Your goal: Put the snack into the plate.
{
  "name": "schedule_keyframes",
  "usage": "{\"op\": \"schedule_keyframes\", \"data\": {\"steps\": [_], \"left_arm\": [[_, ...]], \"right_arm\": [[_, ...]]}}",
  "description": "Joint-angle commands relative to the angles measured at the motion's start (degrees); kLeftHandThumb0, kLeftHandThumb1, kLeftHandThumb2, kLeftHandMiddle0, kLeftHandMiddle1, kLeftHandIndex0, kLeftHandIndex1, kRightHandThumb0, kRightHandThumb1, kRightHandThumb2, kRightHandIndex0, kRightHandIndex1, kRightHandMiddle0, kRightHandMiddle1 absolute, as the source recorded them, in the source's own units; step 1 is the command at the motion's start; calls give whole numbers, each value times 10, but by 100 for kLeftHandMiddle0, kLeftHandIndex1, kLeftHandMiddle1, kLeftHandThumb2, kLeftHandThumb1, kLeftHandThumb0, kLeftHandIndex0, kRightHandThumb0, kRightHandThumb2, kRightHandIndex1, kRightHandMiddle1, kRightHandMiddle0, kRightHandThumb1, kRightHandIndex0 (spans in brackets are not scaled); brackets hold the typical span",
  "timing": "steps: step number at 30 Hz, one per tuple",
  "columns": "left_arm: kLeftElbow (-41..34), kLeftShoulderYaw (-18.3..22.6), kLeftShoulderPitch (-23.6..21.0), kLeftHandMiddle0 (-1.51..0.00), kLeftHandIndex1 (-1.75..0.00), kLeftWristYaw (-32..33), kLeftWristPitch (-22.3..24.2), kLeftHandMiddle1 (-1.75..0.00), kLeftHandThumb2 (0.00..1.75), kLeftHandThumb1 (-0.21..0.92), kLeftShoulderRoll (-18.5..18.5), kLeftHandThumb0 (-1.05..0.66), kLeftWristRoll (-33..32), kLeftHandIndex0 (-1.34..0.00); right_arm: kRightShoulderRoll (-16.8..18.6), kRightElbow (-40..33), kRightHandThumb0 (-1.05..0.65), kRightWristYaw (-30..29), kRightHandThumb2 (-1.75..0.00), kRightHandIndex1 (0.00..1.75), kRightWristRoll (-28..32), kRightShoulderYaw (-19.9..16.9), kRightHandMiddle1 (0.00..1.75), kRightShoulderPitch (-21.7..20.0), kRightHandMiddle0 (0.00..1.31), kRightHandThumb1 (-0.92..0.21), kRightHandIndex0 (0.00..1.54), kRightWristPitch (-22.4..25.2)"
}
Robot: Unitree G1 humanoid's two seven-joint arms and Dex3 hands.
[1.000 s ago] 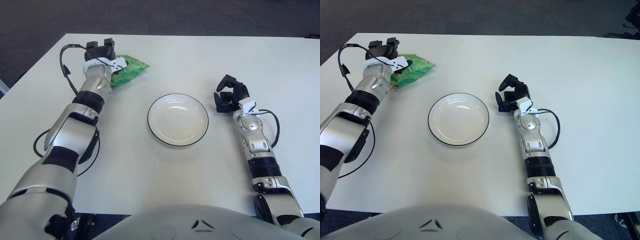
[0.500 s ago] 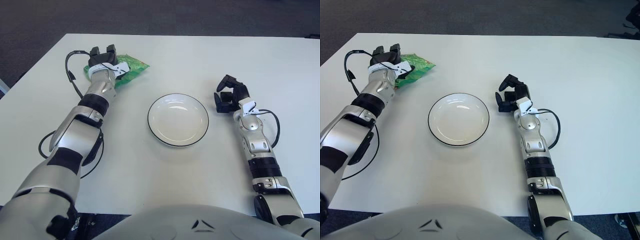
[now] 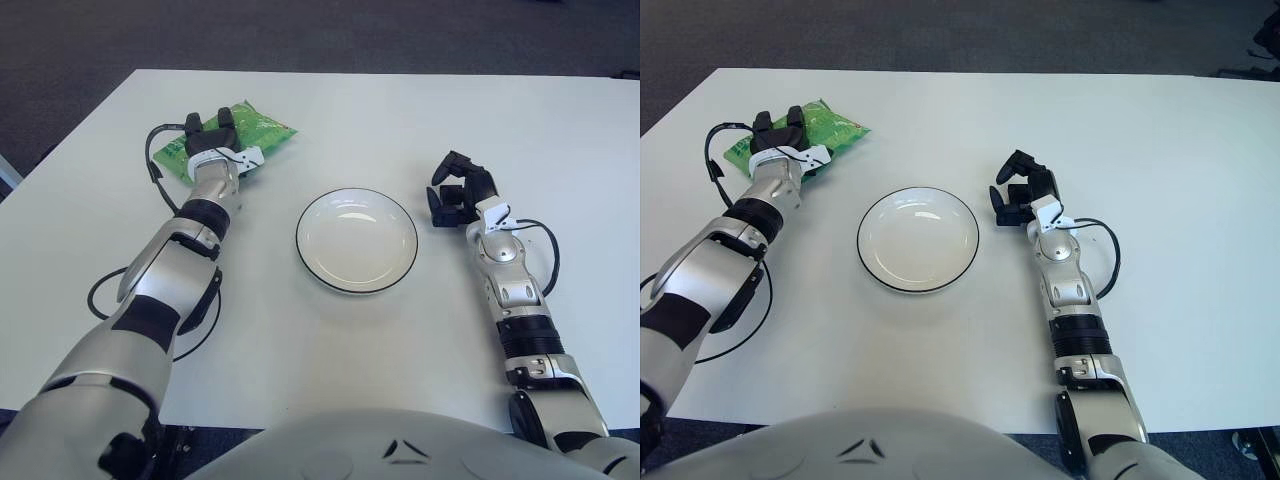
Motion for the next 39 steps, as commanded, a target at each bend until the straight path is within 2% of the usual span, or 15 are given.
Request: {"op": "schedule_keyframes", "data": {"steps": [1, 9, 10, 11, 13, 15, 20, 21, 24, 26, 28, 29, 30, 32, 39], "left_arm": [[29, -13, 28, 0, 0, -13, 17, 0, 84, 92, -8, -105, 3, 0], [32, -19, 46, -4, -4, 6, 21, -5, 84, 92, -11, -105, -2, -1], [31, -17, 49, -3, -7, 17, 20, -11, 84, 92, -12, -105, -4, -1], [30, -15, 51, -2, -15, 25, 20, -36, 82, 92, -13, -105, -6, -1], [28, -12, 56, -1, -26, 46, 15, -71, 79, 92, -14, -105, -9, 0], [27, -11, 59, 0, -33, 62, 11, -89, 77, 92, -14, -105, -11, 0], [30, -12, 66, 0, -48, 101, 4, -117, 74, 92, -13, -105, -8, 0], [31, -13, 68, 0, -57, 110, 2, -125, 71, 92, -12, -105, -7, 0], [49, -13, 80, -1, -72, 145, -36, -137, 63, 92, 8, -102, -5, 0], [60, -16, 85, -10, -82, 171, -61, -152, 58, 89, 20, -94, -1, 0], [63, -23, 87, -27, -104, 200, -72, -165, 72, 71, 22, -77, 8, 0], [63, -27, 87, -32, -113, 214, -75, -167, 82, 65, 22, -53, 12, 0], [64, -30, 88, -40, -128, 229, -79, -170, 97, 55, 22, -18, 15, 0], [67, -33, 87, -52, -156, 247, -84, -173, 117, 41, 22, 20, 18, -8], [71, -20, 82, -71, -173, 260, -112, -167, 138, 25, 26, 2, 4, -39]], "right_arm": [[5, 24, -52, 10, -142, 175, -14, 15, 175, 43, 68, -23, 136, 36], [2, 23, -52, 7, -142, 175, -22, 18, 175, 43, 68, -24, 136, 37], [2, 23, -52, 7, -142, 175, -24, 18, 175, 43, 68, -24, 136, 37], [2, 23, -52, 7, -142, 175, -25, 18, 175, 43, 68, -24, 136, 36], [2, 23, -52, 8, -142, 175, -26, 18, 175, 44, 68, -24, 136, 35], [2, 22, -52, 9, -141, 175, -27, 18, 175, 44, 68, -24, 136, 34], [3, 20, -51, 9, -141, 175, -25, 17, 175, 45, 68, -24, 136, 35], [4, 20, -51, 9, -141, 175, -24, 16, 175, 45, 68, -24, 136, 35], [5, 25, -51, 8, -141, 175, -24, 16, 175, 42, 68, -24, 135, 35], [5, 26, -51, 7, -141, 175, -25, 16, 175, 41, 68, -24, 135, 36], [5, 27, -51, 6, -141, 175, -26, 17, 175, 40, 68, -24, 135, 38], [6, 27, -51, 6, -141, 175, -26, 17, 175, 39, 68, -24, 135, 38], [6, 26, -51, 5, -141, 175, -27, 17, 175, 39, 68, -24, 135, 39], [6, 27, -51, 5, -141, 175, -27, 18, 175, 38, 68, -24, 135, 40], [5, 31, -51, 3, -141, 175, -30, 20, 175, 34, 68, -24, 135, 39]]}}
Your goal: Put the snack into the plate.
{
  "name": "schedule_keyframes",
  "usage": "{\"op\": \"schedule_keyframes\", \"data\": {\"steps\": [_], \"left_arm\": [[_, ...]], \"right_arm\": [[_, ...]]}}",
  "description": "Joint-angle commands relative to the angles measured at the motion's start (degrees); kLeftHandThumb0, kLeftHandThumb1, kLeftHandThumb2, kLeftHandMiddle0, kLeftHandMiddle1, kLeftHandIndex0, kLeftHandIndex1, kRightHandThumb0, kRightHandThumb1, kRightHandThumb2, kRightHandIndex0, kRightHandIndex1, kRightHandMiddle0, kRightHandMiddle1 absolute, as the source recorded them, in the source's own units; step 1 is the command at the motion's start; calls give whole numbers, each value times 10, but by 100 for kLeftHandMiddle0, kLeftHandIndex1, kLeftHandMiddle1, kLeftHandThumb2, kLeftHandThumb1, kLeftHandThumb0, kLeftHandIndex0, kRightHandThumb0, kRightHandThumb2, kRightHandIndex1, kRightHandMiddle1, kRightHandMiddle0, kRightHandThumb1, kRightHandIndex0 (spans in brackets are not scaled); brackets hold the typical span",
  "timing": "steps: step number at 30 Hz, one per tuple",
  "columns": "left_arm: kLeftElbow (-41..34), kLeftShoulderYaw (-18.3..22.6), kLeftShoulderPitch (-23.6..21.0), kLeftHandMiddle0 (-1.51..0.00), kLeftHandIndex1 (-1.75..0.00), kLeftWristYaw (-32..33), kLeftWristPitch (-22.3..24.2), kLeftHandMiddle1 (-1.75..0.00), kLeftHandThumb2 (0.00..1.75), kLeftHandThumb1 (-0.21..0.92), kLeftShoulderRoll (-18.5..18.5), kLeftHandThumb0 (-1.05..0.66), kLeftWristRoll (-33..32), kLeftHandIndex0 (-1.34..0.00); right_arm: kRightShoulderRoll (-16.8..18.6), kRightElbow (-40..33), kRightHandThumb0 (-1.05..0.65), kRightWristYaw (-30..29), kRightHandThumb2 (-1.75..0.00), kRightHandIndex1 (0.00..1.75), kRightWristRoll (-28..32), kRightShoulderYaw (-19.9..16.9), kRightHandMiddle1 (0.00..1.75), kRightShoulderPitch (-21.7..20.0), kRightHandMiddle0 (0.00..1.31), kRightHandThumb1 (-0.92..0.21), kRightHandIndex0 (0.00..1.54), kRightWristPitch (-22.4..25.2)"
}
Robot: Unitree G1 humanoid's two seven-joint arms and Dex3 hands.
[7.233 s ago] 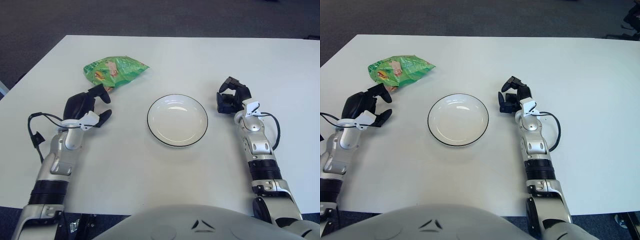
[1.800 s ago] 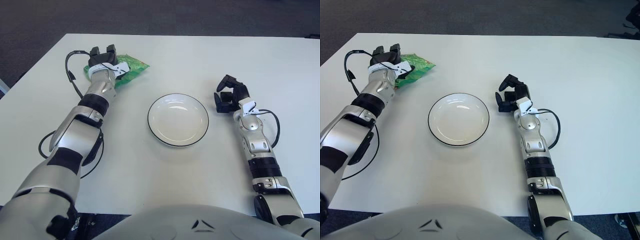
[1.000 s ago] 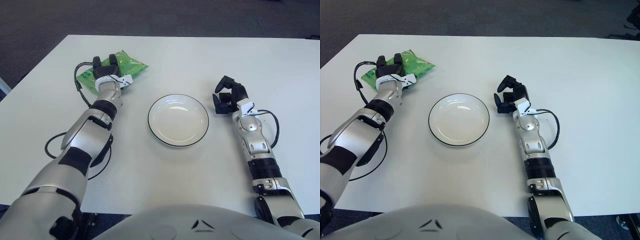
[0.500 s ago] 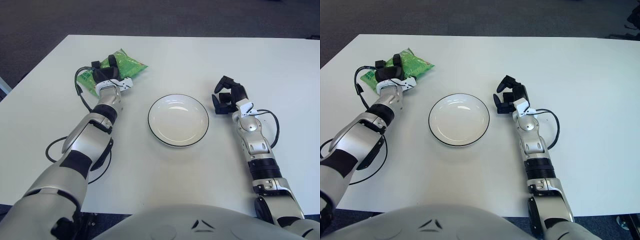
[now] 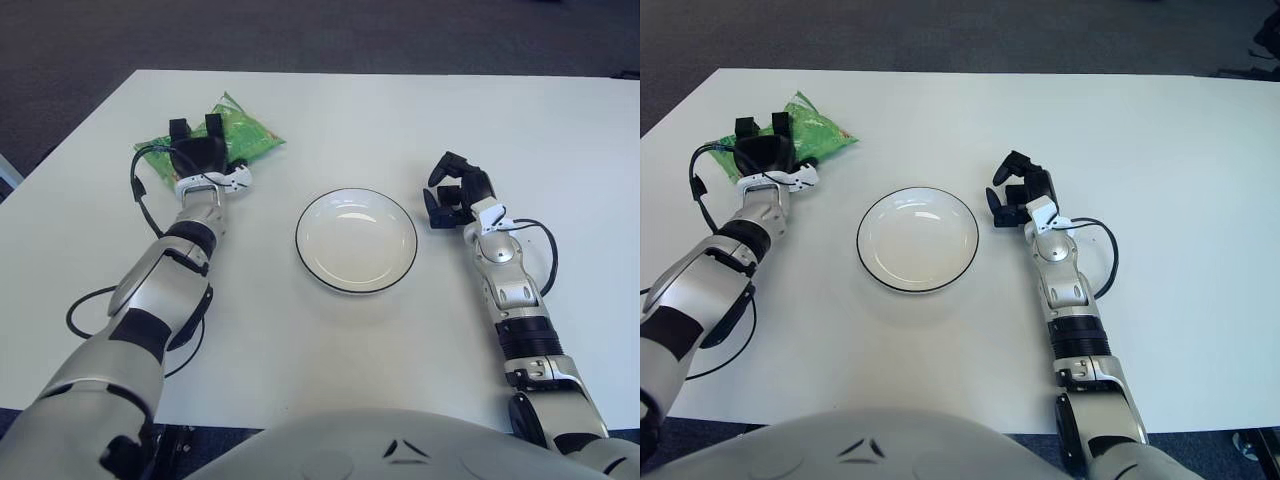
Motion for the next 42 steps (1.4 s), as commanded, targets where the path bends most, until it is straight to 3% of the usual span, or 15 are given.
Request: {"op": "schedule_keyframes", "data": {"steps": [1, 9, 16, 23, 27, 30, 42], "left_arm": [[21, 9, 29, -76, -174, -20, -19, -159, 140, 21, -3, 1, -16, -44], [-9, 39, -11, -97, -175, -61, -55, -130, 149, 4, 9, 0, -49, -64], [-40, 53, -37, -94, -175, -81, -70, -154, 163, -2, 12, 0, -62, -64], [-122, 64, -58, -92, -175, -116, -63, -161, 166, -2, 30, 0, -64, -64], [-182, 85, -42, -91, -175, -122, -61, -165, 169, -4, 41, 0, -72, -65], [-273, 112, -14, -91, -175, -142, -58, -168, 171, -5, 50, 0, -86, -66], [-479, 177, 39, -92, -175, -182, -61, -169, 175, -8, 37, 0, -117, -68]], "right_arm": [[4, 39, -51, 7, -141, 175, -13, 11, 175, 31, 68, -24, 135, 36], [6, 49, -51, 4, -140, 175, -9, 9, 175, 28, 67, -25, 135, 29], [5, 58, -51, 4, -140, 175, -7, 9, 175, 25, 67, -25, 135, 21], [4, 72, -51, 6, -140, 175, -6, 9, 175, 22, 67, -25, 136, 7], [5, 74, -51, 3, -140, 175, -8, 10, 175, 21, 67, -25, 136, 6], [6, 79, -51, 1, -140, 175, -8, 9, 175, 17, 67, -25, 136, 6], [7, 96, -51, 8, -141, 175, 0, 7, 175, 11, 68, -24, 134, -6]]}}
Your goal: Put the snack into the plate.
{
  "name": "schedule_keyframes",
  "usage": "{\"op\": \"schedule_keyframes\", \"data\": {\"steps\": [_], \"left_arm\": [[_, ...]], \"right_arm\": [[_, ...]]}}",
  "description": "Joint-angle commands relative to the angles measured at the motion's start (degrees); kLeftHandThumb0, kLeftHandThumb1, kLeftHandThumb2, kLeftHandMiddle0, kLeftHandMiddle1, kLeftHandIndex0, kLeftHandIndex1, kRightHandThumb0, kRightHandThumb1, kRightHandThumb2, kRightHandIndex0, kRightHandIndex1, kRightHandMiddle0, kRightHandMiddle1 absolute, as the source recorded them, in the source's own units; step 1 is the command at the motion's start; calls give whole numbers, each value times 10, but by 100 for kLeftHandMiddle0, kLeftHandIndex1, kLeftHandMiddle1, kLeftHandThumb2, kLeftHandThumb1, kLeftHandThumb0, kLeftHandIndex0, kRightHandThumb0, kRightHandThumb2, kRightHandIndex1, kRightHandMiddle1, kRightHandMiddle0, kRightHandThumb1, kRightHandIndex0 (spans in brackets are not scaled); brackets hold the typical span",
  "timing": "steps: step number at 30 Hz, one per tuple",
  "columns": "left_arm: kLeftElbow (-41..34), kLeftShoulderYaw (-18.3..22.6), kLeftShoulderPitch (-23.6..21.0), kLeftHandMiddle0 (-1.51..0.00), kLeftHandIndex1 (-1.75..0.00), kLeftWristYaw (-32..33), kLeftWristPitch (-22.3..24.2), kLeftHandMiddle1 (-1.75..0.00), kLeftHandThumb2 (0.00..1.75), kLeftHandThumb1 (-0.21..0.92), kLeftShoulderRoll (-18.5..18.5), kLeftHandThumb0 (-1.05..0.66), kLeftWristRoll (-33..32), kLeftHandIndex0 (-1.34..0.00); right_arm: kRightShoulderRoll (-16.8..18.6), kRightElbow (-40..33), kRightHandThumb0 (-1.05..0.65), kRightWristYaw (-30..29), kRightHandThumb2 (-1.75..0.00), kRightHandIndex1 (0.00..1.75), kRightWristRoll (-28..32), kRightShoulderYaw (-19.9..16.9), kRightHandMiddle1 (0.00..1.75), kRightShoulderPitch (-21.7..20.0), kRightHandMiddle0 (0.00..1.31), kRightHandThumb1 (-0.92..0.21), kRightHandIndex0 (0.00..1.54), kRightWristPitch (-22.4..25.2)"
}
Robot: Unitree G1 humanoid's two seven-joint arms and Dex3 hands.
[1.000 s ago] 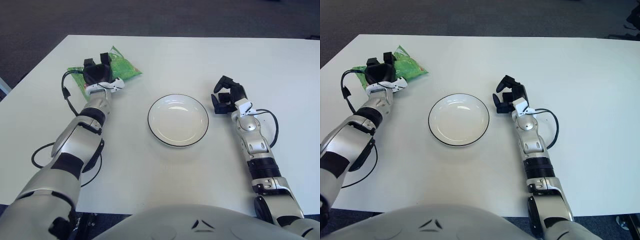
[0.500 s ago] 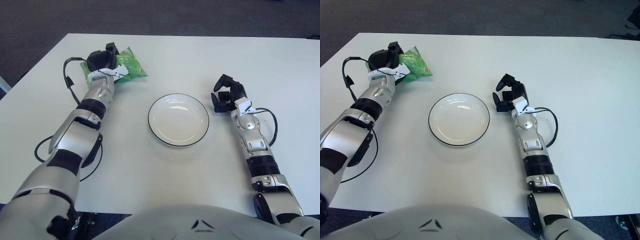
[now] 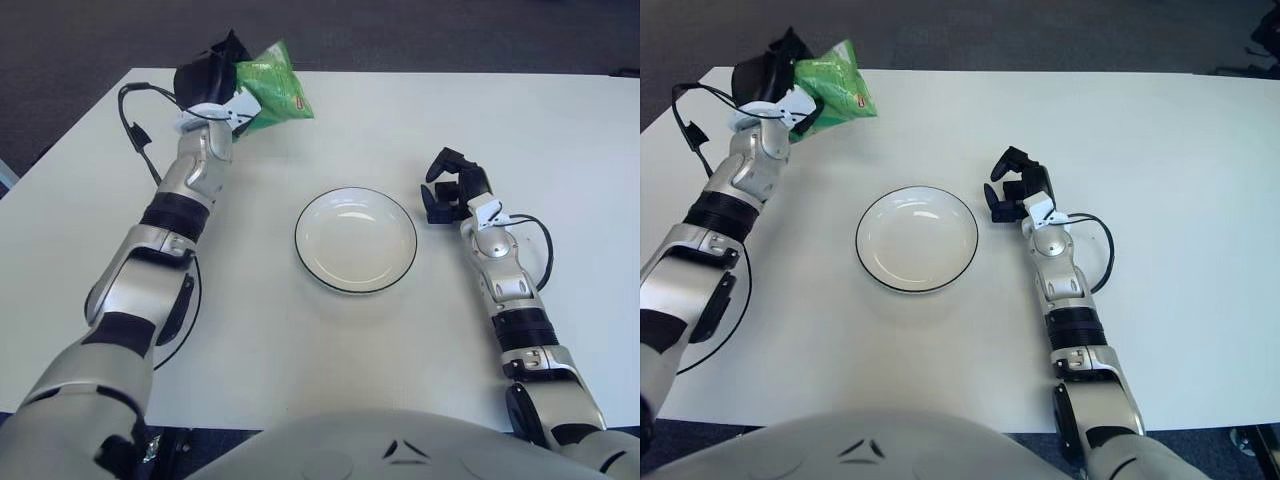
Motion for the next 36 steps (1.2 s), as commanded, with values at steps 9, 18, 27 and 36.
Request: {"op": "schedule_keyframes", "data": {"steps": [9, 18, 27, 36], "left_arm": [[-172, 19, 31, -93, -175, -37, 10, -166, 175, -9, -12, 0, 20, -70], [-246, 16, 77, -92, -175, -57, -32, -167, 175, -9, -9, -1, 40, -70], [-327, 10, 112, -89, -175, -127, -58, -172, 175, -7, -25, -1, 15, -69], [-344, -15, 141, -127, -174, -148, -149, -175, 152, 15, -37, -44, 10, -71]], "right_arm": [[5, 75, -52, 10, -142, 175, -5, 5, 175, 26, 68, -23, 136, 10], [3, 89, -52, 10, -142, 175, -8, 7, 175, 19, 69, -23, 136, -1], [0, 90, -52, 9, -142, 175, -14, 12, 175, 18, 69, -23, 136, -5], [0, 82, -52, 6, -143, 175, -15, 15, 175, 21, 69, -23, 134, -1]]}}
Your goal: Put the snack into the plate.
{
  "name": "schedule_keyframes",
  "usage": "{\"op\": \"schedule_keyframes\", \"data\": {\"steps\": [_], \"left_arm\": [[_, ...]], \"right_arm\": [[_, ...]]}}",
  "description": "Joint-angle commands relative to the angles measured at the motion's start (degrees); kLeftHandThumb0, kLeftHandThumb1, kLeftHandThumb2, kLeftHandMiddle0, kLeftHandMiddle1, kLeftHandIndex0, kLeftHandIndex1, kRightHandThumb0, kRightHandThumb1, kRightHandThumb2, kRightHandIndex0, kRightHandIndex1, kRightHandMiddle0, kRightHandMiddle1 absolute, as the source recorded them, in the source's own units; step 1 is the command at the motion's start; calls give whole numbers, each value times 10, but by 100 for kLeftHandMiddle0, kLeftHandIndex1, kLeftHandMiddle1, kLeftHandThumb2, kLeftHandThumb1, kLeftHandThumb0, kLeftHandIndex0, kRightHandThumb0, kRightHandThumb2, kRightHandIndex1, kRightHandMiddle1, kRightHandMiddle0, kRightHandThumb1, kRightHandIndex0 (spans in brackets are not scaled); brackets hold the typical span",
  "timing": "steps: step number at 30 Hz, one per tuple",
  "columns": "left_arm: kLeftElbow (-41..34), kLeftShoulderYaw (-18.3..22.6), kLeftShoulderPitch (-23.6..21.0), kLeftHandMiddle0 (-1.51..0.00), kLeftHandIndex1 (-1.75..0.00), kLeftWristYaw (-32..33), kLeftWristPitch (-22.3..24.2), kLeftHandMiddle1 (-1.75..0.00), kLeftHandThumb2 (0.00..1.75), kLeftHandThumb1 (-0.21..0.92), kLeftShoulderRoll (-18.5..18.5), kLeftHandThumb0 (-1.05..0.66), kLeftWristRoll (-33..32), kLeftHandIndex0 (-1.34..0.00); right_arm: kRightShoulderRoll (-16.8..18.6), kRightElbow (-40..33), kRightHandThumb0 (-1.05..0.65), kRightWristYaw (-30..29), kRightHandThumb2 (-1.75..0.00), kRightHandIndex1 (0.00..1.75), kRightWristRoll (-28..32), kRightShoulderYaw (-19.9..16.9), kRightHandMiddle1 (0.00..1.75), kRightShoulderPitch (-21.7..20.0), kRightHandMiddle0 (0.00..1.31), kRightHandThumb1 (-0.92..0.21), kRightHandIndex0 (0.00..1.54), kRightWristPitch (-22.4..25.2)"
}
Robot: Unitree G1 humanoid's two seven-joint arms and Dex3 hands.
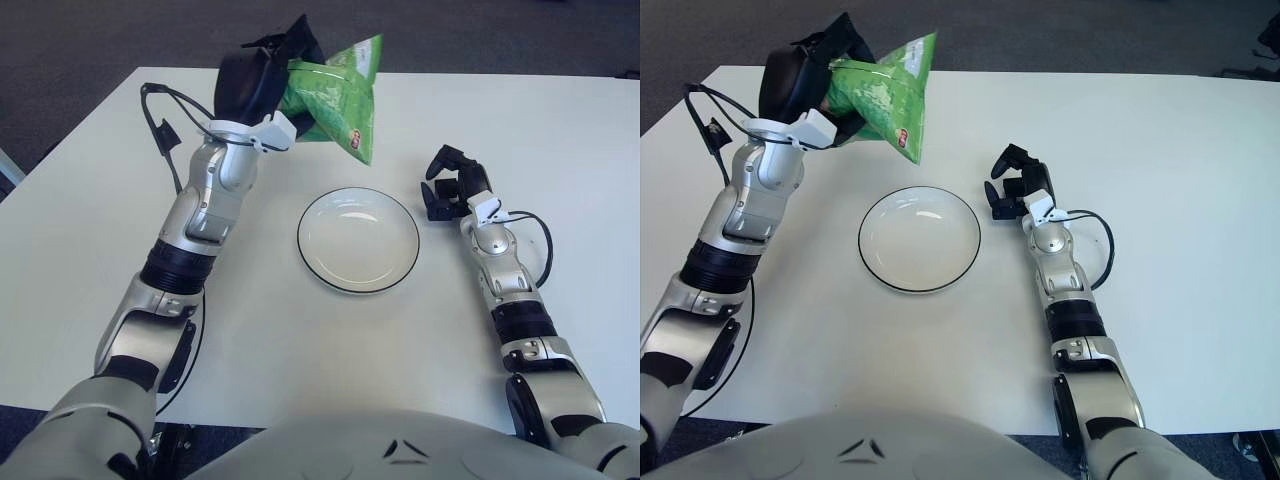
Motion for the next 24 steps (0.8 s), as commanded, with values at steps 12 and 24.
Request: {"op": "schedule_keyframes", "data": {"steps": [12, 24], "left_arm": [[31, -42, 38, -136, -175, -39, -199, -175, 145, 21, 19, -52, -12, -70], [54, -51, 34, -133, -175, -77, -239, -175, 143, 23, 7, -51, -6, -69]], "right_arm": [[4, 29, -52, 9, -144, 175, -15, 15, 175, 44, 70, -22, 134, 43], [5, 17, -53, 12, -145, 175, -17, 17, 175, 47, 71, -21, 134, 51]]}}
